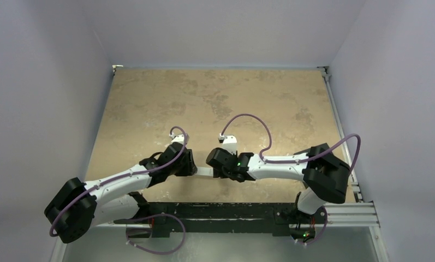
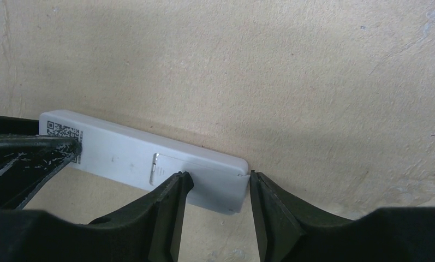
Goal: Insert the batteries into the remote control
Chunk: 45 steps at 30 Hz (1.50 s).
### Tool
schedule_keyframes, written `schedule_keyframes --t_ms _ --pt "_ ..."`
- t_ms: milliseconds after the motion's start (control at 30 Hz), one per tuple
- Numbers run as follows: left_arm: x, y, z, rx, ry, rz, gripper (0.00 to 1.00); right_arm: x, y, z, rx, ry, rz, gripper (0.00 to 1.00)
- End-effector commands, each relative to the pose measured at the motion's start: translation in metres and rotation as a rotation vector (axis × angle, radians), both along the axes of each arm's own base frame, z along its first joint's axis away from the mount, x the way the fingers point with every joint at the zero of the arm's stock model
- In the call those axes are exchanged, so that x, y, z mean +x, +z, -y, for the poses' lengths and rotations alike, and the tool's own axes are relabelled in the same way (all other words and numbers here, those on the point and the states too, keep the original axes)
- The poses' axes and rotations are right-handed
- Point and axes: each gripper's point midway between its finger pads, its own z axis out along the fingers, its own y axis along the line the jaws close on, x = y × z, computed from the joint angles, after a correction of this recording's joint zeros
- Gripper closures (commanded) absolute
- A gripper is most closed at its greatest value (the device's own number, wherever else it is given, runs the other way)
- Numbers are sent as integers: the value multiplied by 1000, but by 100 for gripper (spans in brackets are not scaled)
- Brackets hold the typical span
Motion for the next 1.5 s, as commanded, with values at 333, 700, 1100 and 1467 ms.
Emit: schedule_keyframes --t_ms 333,700,1100,1467 --pt "-10 1 10 -52 -54 -21 65 4 0 -10 8 -14 -4 50" --pt "-10 5 12 -67 -57 -20 65 0 -3 -21 13 5 -17 52" --pt "-11 6 13 -72 -59 -21 66 -1 -3 -28 9 24 -19 53" --pt "-9 6 9 -48 -47 -16 64 -1 7 -14 -21 8 -2 45"
